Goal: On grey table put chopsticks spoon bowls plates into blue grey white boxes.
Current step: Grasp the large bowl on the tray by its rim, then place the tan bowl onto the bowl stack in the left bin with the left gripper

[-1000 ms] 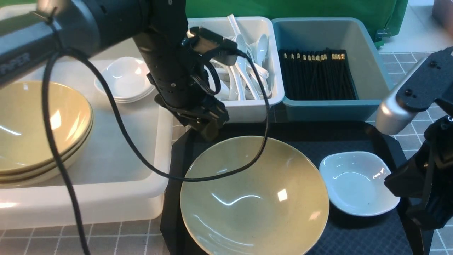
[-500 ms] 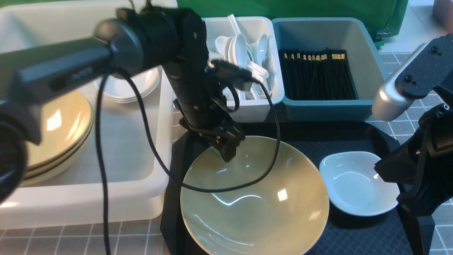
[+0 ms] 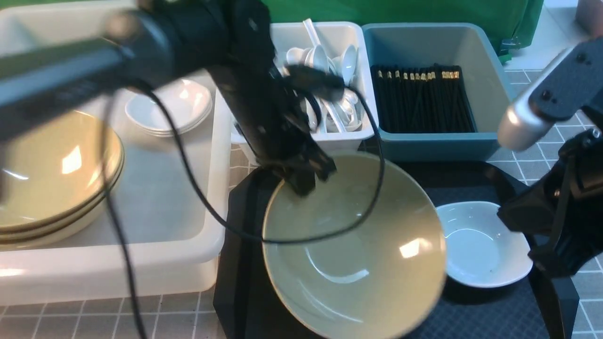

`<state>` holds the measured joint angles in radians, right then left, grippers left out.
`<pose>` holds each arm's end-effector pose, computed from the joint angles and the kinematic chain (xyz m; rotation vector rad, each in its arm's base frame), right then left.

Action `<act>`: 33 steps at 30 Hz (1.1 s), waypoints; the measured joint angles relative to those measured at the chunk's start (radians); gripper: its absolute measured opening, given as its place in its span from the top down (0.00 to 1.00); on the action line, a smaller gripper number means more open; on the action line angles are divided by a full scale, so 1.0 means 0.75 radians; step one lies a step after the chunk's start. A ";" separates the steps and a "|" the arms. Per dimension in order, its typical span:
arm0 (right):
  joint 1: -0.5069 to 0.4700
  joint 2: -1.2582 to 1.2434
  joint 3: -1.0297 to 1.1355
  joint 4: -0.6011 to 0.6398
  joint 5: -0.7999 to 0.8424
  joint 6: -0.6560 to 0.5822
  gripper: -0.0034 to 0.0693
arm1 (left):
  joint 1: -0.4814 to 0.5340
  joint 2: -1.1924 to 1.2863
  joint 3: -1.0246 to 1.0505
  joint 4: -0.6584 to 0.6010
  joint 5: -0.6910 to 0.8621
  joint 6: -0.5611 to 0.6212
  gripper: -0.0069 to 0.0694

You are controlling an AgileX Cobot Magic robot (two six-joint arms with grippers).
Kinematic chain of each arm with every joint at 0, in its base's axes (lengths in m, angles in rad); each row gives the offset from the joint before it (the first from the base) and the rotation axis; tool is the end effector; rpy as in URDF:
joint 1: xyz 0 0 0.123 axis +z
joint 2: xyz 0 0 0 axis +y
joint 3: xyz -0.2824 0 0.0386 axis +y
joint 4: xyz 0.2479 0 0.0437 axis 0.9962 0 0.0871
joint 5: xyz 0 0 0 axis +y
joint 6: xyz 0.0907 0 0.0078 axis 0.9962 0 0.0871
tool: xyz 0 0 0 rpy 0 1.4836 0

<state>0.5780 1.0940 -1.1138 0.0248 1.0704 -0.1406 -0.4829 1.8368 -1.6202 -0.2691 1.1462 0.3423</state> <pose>0.1694 0.1129 0.3654 -0.8893 2.3861 0.2048 0.3349 -0.2005 0.2906 1.0406 2.6422 -0.4023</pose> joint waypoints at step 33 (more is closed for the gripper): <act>0.412 0.402 -0.580 0.006 -0.025 -0.233 0.90 | 1.497 -0.558 0.654 -0.278 -0.355 -0.030 0.90</act>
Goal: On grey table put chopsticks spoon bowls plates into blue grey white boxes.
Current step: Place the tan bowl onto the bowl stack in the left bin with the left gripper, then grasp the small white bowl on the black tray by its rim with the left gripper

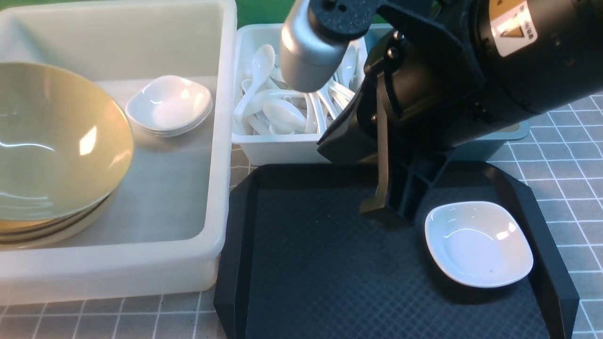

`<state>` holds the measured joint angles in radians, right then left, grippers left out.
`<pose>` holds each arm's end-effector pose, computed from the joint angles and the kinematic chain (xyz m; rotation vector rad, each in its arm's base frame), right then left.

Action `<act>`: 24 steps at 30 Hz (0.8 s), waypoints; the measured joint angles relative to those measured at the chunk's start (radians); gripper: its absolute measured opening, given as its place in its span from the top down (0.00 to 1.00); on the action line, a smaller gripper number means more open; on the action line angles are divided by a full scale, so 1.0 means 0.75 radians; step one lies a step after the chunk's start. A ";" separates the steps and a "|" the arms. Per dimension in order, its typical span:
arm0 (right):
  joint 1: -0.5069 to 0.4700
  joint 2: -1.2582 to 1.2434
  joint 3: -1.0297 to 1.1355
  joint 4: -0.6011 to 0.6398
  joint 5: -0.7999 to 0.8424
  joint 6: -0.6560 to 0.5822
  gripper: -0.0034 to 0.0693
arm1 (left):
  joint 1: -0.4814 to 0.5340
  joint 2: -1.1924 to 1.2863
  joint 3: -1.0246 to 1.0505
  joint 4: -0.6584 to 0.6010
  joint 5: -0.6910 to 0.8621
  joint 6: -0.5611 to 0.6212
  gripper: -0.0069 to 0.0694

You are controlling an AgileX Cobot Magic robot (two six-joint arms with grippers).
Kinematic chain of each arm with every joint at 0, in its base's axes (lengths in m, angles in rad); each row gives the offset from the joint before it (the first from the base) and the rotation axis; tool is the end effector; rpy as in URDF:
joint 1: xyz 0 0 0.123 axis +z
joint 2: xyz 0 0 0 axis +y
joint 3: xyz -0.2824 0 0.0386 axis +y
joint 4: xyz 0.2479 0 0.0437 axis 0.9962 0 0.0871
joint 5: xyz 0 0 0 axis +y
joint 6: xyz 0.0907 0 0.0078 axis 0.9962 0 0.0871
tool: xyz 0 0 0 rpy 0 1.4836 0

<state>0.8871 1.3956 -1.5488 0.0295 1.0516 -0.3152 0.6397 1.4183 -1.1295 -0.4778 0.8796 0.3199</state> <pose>0.1812 0.2261 0.4228 -1.3551 1.9853 0.3069 0.2516 0.1470 0.3066 -0.6637 2.4182 -0.2133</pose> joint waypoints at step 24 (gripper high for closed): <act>0.000 0.000 -0.001 -0.157 0.172 0.074 0.89 | -0.181 -0.165 -0.265 0.178 0.176 -0.148 0.13</act>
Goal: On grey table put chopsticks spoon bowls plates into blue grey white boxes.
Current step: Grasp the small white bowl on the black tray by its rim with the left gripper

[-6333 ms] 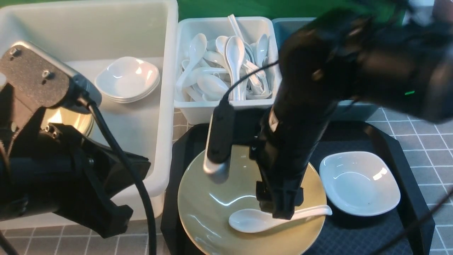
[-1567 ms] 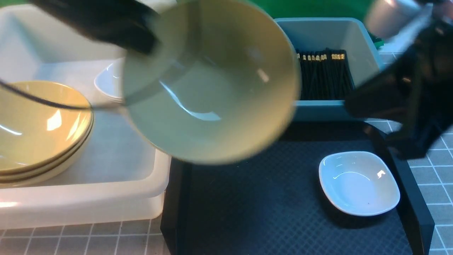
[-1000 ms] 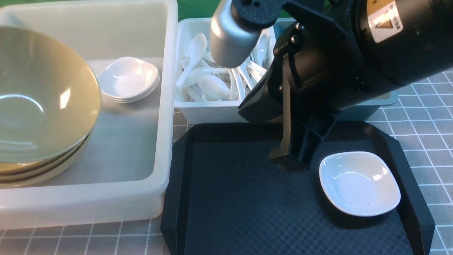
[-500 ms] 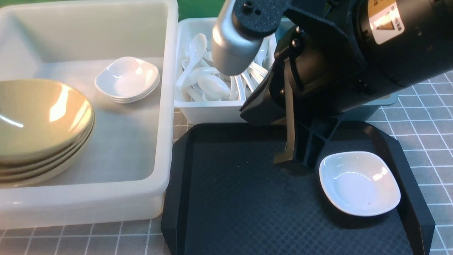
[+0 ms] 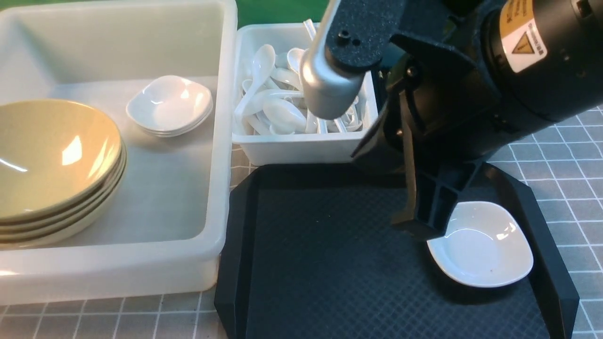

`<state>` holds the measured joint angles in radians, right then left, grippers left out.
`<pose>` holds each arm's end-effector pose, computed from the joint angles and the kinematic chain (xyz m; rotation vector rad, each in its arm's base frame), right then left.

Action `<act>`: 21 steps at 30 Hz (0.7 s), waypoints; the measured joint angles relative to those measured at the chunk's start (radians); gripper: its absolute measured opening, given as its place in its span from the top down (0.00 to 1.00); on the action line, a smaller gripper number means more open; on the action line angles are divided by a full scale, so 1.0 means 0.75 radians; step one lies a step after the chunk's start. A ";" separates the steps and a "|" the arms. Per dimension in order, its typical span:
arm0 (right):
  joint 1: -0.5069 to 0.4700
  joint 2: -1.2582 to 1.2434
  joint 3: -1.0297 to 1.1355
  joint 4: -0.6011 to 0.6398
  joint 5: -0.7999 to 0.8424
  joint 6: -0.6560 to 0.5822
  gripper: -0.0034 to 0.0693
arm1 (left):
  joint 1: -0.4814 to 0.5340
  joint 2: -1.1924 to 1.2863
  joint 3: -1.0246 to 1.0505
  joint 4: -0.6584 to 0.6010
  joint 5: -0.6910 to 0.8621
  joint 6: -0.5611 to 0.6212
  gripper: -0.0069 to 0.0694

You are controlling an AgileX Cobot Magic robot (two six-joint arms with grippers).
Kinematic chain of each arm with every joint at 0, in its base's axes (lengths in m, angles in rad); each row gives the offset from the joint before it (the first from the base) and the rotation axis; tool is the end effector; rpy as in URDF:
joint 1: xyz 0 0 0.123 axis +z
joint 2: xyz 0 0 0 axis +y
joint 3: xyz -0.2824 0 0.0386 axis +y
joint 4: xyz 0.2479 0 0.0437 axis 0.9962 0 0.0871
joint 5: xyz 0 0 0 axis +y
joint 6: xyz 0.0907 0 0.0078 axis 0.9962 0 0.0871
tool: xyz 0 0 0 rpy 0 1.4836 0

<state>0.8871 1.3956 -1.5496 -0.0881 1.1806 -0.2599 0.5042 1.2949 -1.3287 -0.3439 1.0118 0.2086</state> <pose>0.1830 0.2129 0.4158 -1.3692 2.1038 0.1425 0.2429 0.1043 0.3909 -0.4461 2.3473 -0.1077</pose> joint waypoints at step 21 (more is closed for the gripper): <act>-0.547 -0.731 0.726 -0.092 0.081 0.311 0.89 | -1.740 0.669 -0.181 0.171 -0.397 -0.226 0.21</act>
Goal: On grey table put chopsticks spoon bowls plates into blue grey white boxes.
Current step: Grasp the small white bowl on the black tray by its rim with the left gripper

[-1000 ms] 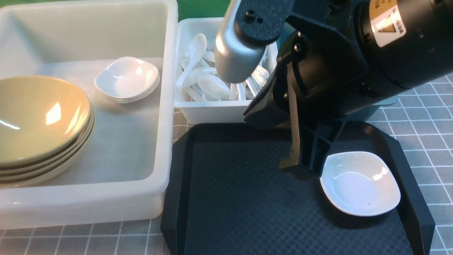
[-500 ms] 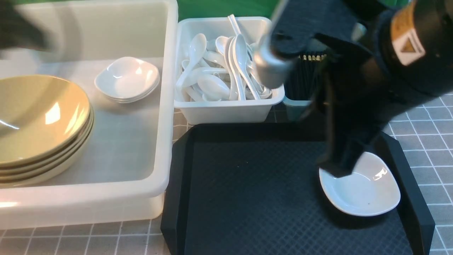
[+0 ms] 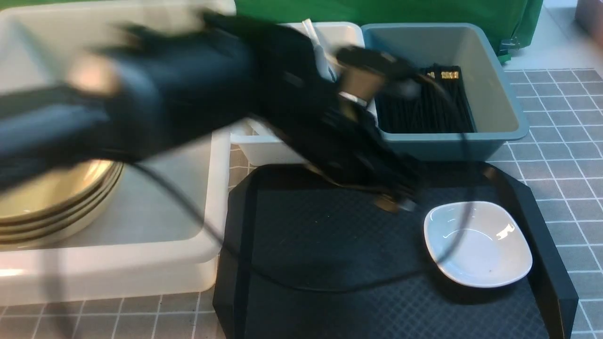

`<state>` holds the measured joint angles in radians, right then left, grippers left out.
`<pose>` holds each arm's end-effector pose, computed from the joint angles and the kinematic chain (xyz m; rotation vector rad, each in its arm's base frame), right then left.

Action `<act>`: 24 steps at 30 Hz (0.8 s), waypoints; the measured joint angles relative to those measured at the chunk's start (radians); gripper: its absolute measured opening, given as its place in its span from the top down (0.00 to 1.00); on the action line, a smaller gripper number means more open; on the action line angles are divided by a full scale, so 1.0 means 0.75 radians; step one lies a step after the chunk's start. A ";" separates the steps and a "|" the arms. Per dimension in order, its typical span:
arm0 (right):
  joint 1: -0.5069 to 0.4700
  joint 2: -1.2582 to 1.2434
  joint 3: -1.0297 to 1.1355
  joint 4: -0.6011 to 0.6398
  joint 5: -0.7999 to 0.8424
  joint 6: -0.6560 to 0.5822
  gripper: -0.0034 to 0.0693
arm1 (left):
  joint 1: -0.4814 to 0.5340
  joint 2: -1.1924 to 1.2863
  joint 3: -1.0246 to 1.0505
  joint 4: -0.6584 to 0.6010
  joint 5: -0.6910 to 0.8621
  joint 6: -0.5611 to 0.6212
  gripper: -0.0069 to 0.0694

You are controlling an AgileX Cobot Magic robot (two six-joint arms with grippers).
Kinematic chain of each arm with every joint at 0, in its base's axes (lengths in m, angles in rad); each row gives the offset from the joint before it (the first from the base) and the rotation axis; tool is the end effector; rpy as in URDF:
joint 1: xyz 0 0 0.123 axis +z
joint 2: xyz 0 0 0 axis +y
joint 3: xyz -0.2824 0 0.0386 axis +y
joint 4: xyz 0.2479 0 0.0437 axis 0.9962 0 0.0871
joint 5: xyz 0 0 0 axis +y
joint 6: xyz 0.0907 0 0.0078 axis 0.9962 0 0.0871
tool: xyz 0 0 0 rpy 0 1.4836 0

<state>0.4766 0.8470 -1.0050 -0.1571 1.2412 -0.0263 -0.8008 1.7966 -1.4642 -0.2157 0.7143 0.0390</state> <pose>0.1208 0.0472 0.3669 -0.6422 2.4644 -0.0355 0.2706 -0.2974 0.2767 0.9153 2.4277 -0.5364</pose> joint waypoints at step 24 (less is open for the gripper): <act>0.000 -0.216 0.034 0.002 0.027 0.002 0.89 | -0.038 0.605 -0.395 -0.138 -0.112 0.020 0.72</act>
<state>0.4763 0.6852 -0.9794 -0.1556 1.2616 -0.0248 -0.8295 2.2504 -1.7603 -0.3195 0.6305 0.0539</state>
